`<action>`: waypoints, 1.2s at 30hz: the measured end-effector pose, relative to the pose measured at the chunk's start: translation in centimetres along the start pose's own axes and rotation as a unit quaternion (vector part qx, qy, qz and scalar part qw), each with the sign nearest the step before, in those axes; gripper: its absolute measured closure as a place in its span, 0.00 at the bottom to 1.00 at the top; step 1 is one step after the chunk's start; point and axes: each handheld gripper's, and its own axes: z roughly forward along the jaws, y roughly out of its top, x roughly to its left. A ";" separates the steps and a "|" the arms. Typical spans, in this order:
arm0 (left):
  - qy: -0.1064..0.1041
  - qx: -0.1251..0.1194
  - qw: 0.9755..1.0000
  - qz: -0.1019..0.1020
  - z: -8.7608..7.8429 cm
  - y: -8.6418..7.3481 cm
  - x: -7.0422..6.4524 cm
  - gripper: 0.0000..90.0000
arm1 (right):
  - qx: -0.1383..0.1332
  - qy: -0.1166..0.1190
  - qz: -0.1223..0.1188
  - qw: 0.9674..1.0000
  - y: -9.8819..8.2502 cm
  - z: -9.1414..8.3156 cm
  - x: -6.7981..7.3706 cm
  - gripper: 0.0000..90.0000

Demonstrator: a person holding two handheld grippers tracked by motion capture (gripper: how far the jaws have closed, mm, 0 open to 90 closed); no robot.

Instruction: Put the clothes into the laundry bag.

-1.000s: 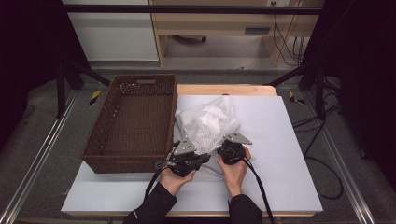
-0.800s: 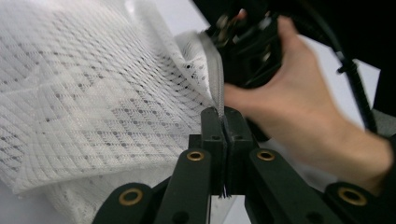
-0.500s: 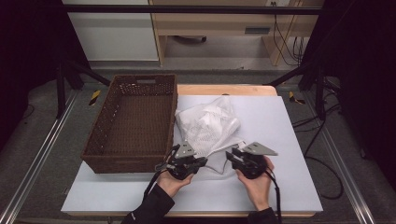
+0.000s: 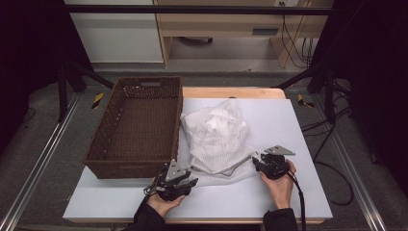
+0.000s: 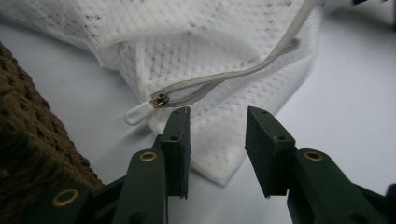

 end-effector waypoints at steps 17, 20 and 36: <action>0.037 0.048 0.998 0.000 0.2 -0.6 0.2 1.00 | 0.016 0.076 0.017 0.997 -2.0 -3.8 1.1 0.93; 0.031 0.039 0.999 0.003 -0.7 -0.8 0.3 1.00 | -0.018 0.054 0.013 0.998 -1.6 -3.8 0.7 0.71; 0.042 0.052 0.998 -0.001 0.5 -0.8 0.1 0.98 | -0.006 0.066 0.027 0.997 -1.7 -2.5 0.8 0.97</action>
